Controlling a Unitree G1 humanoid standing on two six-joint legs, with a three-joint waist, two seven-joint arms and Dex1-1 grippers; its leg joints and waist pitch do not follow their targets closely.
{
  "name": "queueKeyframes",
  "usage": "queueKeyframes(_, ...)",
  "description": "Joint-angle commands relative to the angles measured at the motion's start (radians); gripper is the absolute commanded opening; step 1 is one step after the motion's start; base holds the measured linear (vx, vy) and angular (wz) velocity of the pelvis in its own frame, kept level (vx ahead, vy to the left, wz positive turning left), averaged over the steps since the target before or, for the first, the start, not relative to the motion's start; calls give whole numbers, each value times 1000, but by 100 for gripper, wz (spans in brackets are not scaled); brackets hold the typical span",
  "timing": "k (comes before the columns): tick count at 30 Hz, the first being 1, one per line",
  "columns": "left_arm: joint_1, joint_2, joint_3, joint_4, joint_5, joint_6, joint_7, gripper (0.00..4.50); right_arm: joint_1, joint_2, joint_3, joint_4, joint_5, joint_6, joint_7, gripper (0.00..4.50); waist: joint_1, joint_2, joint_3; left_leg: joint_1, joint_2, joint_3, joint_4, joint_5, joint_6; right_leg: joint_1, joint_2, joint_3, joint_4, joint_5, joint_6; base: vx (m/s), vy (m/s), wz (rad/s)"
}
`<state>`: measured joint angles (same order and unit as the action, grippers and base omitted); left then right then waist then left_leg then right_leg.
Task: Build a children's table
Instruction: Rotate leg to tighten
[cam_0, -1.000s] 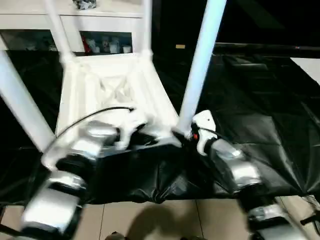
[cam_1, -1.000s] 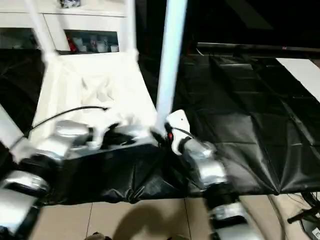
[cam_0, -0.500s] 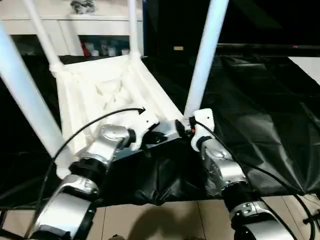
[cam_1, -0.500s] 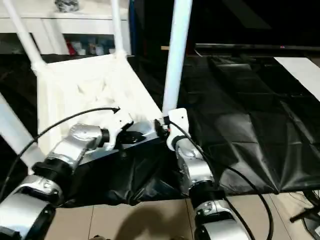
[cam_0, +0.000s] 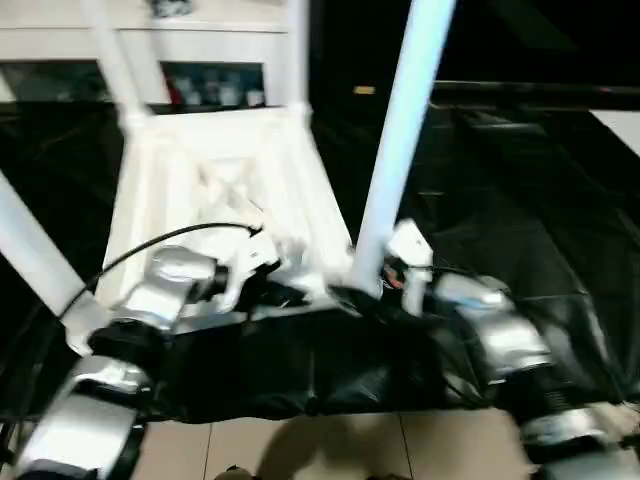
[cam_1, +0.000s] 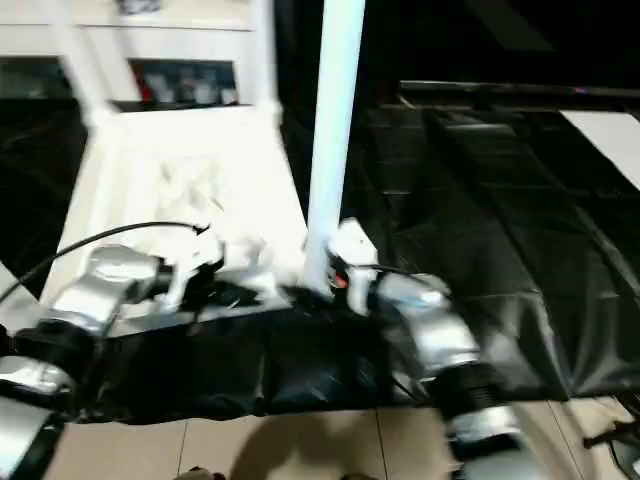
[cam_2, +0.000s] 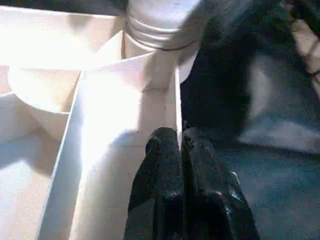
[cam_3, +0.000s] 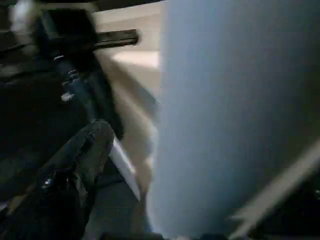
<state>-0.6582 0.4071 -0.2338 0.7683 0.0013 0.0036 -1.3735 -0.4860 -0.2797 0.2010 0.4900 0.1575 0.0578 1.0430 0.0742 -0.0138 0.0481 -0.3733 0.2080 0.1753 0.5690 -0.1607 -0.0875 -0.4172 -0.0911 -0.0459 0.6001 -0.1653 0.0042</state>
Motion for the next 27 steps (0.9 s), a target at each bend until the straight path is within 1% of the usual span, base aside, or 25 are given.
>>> queueKeyframes(1, 9, -7, -43, -9, 9, -23, -61, 0, -21, -12, 21, -12, 9, 8, 66, 413, 1, 2, -65, 12, 18, 11, -58, -243, 70, 55, -31, 26, -57, -145, -254, 0, 0, 0)
queueKeyframes(2, 7, 0, -43, -2, 10, -21, -71, 0, -32, -21, 28, -4, 10, 14, 98, 403, 5, 3, -65, 12, 18, 11, -58, -253, 63, 55, -33, 27, -58, -164, -252, 0, 0, 0)
queueKeyframes(3, 5, 11, -44, 8, 9, -24, -86, 0, -46, -33, 38, 6, 13, 26, 139, 403, 10, 2, -65, 14, 18, 11, -59, -261, 54, 54, -33, 27, -60, -186, -247, 0, 0, 0)
queueKeyframes(4, 5, 13, -43, 9, 9, -25, -90, 0, -50, -35, 42, 10, 10, 26, 147, 392, 11, 1, -64, 14, 17, 10, -60, -266, 50, 54, -33, 27, -60, -198, -244, 0, 0, 0)
queueKeyframes(5, 3, 18, -43, 14, 9, -22, -100, 0, -59, -41, 51, 23, 2, 20, 168, 382, 15, 0, -64, 15, 18, 10, -60, -267, 43, 54, -36, 28, -61, -212, -237, 0, 0, 0)
queueKeyframes(6, 0, 20, -43, 17, 10, -23, -104, 0, -70, -44, 55, 39, -2, 20, 185, 361, 14, 0, -63, 16, 18, 10, -61, -272, 38, 52, -36, 28, -62, -223, -236, 0, 0, 0)
queueKeyframes(7, -3, 23, -43, 20, 11, -21, -109, 0, -78, -45, 60, 51, -7, 16, 195, 355, 14, -8, -64, 14, 17, 10, -61, -271, 38, 53, -36, 27, -61, -228, -236, 0, 0, 0)
queueKeyframes(8, -6, 27, -44, 22, 11, -21, -114, 0, -84, -49, 65, 57, -6, 19, 211, 355, 16, -11, -64, 14, 18, 10, -61, -267, 36, 53, -38, 27, -62, -236, -231, 0, 0, 0)
queueKeyframes(9, -7, 28, -44, 23, 11, -22, -115, 0, -87, -50, 68, 59, -5, 21, 217, 350, 16, -23, -64, 12, 18, 10, -61, -257, 39, 54, -38, 27, -61, -238, -224, 0, 0, 0)
queueKeyframes(10, -10, 32, -45, 24, 11, -24, -118, 0, -91, -52, 72, 64, -3, 25, 229, 344, 19, -17, -65, 11, 18, 8, -61, -248, 37, 55, -39, 27, -58, -235, -223, 0, 0, 0)
queueKeyframes(11, -12, 33, -44, 25, 11, -26, -119, 0, -93, -52, 72, 66, -2, 26, 233, 332, 19, -12, -65, 15, 20, 9, -62, -245, 35, 51, -38, 27, -58, -222, -227, 0, 0, 0)
queueKeyframes(12, -15, 36, -43, 27, 11, -28, -116, 0, -97, -49, 73, 73, -2, 29, 239, 313, 18, -17, -65, 14, 20, 9, -62, -248, 34, 51, -36, 26, -56, -207, -231, 0, 0, 0)
queueKeyframes(13, -17, 37, -42, 29, 11, -30, -116, 0, -98, -47, 72, 76, -2, 29, 243, 313, 18, -17, -65, 14, 20, 9, -62, -248, 34, 51, -36, 26, -56, -207, -231, 0, 0, 0)
queueKeyframes(14, -18, 38, -42, 32, 11, -33, -118, 0, -101, -46, 72, 82, -2, 29, 249, 309, 19, -21, -65, 15, 19, 10, -61, -246, 36, 51, -37, 26, -56, -204, -233, 0, 0, 0)
queueKeyframes(15, -18, 40, -39, 35, 10, -35, -117, 0, -101, -45, 77, 89, -5, 28, 259, 301, 20, -23, -65, 15, 20, 10, -61, -250, 36, 51, -38, 26, -56, -211, -232, 0, 0, 0)
queueKeyframes(18, -17, 41, -37, 37, 9, -33, -117, 0, -99, -43, 82, 99, -9, 25, 267, 267, 22, -22, -64, 15, 20, 11, -62, -256, 31, 50, -38, 27, -57, -216, -229, 0, 0, 0)
queueKeyframes(20, -16, 41, -37, 38, 11, -35, -114, 0, -94, -40, 83, 101, -11, 21, 267, 264, 23, -24, -64, 16, 20, 10, -62, -261, 27, 50, -39, 27, -58, -226, -227, 0, 0, 0)
queueKeyframes(21, -15, 42, -39, 39, 11, -35, -113, 0, -88, -39, 84, 97, -11, 20, 268, 256, 24, -23, -64, 16, 20, 10, -62, -259, 26, 51, -38, 27, -58, -225, -225, 0, 0, 0)
queueKeyframes(22, -14, 42, -39, 41, 11, -38, -111, 0, -84, -39, 85, 94, -11, 20, 269, 231, 25, -20, -64, 15, 20, 10, -63, -258, 24, 51, -38, 27, -58, -219, -225, 0, 0, 0)
queueKeyframes(24, -16, 40, -37, 46, 9, -39, -109, 0, -73, -39, 86, 85, -11, 21, 268, 227, 25, -20, -65, 16, 19, 10, -62, -257, 23, 51, -38, 27, -57, -210, -227, 0, 0, 0)
queueKeyframes(25, -17, 40, -37, 48, 9, -40, -108, 0, -71, -39, 86, 84, -12, 21, 268, 215, 26, -18, -65, 16, 19, 9, -62, -260, 23, 52, -37, 27, -57, -210, -227, 0, 0, 0)
queueKeyframes(27, -17, 40, -37, 49, 10, -40, -108, 0, -69, -38, 86, 83, -11, 22, 267, 206, 26, -20, -65, 17, 19, 9, -62, -261, 22, 52, -37, 27, -57, -209, -228, 0, 0, 0)
